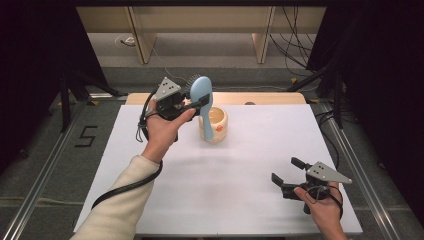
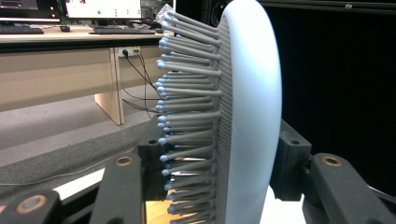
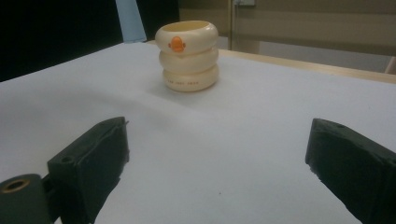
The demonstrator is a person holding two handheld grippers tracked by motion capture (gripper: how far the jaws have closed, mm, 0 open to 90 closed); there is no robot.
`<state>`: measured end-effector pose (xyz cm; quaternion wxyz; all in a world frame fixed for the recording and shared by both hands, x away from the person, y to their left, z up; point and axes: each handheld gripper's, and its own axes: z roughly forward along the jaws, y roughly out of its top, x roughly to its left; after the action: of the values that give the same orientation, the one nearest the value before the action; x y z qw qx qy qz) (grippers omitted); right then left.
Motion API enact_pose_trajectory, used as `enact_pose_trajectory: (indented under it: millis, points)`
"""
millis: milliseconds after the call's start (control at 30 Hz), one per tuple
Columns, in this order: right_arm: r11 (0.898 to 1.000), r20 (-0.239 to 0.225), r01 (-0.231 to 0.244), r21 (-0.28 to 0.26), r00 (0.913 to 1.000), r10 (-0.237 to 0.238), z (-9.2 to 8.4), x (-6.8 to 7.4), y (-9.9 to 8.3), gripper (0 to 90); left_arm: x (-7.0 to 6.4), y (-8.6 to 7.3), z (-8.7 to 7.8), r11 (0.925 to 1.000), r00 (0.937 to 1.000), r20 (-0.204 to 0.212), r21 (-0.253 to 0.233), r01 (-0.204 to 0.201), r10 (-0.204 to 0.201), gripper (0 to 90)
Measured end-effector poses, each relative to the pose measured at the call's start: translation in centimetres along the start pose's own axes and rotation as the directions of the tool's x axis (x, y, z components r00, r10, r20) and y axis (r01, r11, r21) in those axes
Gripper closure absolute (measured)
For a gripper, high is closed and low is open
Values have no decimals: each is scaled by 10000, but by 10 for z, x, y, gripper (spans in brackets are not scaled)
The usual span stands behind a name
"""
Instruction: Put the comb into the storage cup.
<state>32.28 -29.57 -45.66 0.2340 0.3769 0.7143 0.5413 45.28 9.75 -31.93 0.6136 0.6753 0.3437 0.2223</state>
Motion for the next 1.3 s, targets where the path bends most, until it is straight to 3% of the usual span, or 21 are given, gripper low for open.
enact_pose_trajectory:
  millis: [1300]
  points:
    - [10000,-3,24,-6,10000,-24,1,0,0,72,6,21,14,9996,9996,-283,-273,-81,73,494]
